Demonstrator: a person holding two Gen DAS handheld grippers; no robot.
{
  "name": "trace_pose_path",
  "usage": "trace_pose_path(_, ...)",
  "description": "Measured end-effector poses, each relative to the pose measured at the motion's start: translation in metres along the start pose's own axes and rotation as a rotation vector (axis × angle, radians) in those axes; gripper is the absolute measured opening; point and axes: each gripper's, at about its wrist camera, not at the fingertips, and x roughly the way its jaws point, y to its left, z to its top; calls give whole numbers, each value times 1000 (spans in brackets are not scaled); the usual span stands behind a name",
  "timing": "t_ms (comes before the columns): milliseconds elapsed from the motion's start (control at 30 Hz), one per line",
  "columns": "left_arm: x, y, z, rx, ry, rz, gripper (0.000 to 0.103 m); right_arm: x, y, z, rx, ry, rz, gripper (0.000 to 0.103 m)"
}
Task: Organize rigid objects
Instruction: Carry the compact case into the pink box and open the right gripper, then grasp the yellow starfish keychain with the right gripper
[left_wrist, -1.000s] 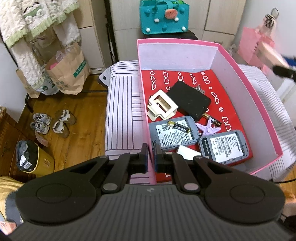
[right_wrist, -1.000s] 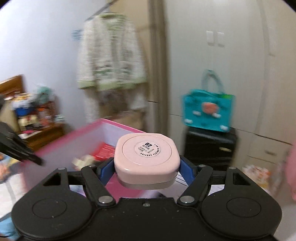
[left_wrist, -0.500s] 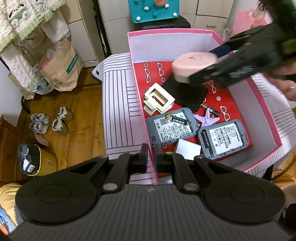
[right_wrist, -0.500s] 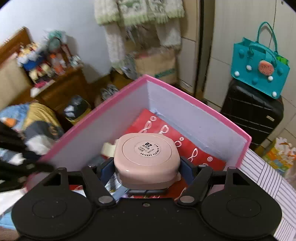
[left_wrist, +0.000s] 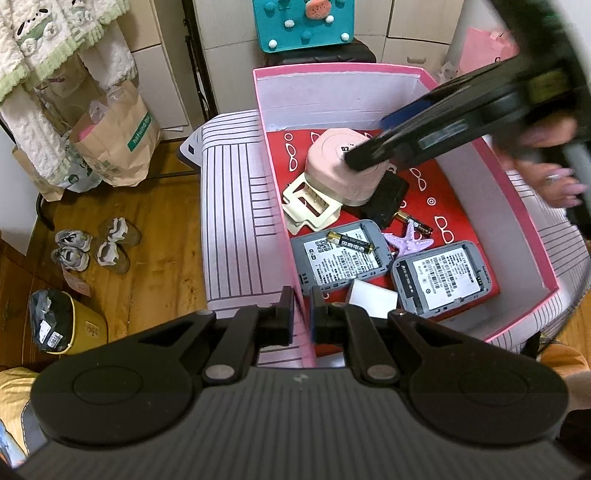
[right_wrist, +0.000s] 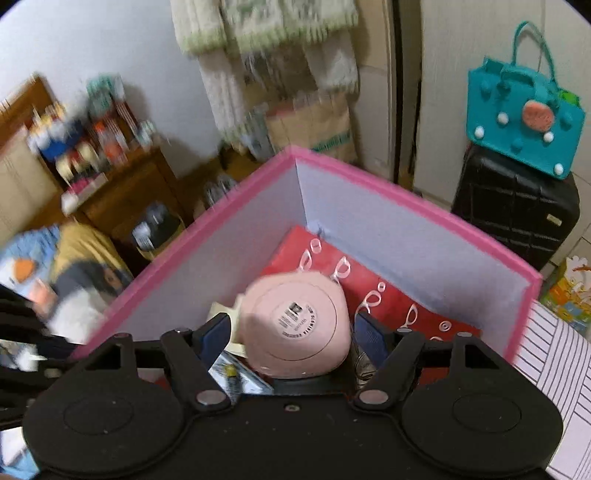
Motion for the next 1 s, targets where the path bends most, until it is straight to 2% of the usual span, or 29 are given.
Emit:
trace_pose_path(167,-1,2,-3,-15,-14,-7,7,-63,-4,-27,1,-168,24,80)
trace_pose_path(267,-1,4,-4,-32,-22,-14,7,-95,-8,-53,-23,-284,-42,82)
trace_pose_path(333,-2,5,-5,-43,-29,-17,7,-109,-11,-68,-64,-315,-87,87)
trace_pose_path(400,-1,6,-5,-59,-34,-16,7,-117,-18,-85,-102,-320,-114,88)
trace_pose_path(600,0,1,-4,-65,-43,16,7,-119,-57,-130,-11,-347,-180,88)
trace_pose_path(700,2,-1,-4,-69,-46,31,7,-109,-74,-157,17,-358,-248,87)
trace_pose_path(900,3,-1,-3,-85,-42,43,7,-85,-98,-195,147,-325,-267,87)
trace_pose_path(1000,4,-1,-3,-93,-45,44,7,-73,-101,-202,158,-309,-301,87)
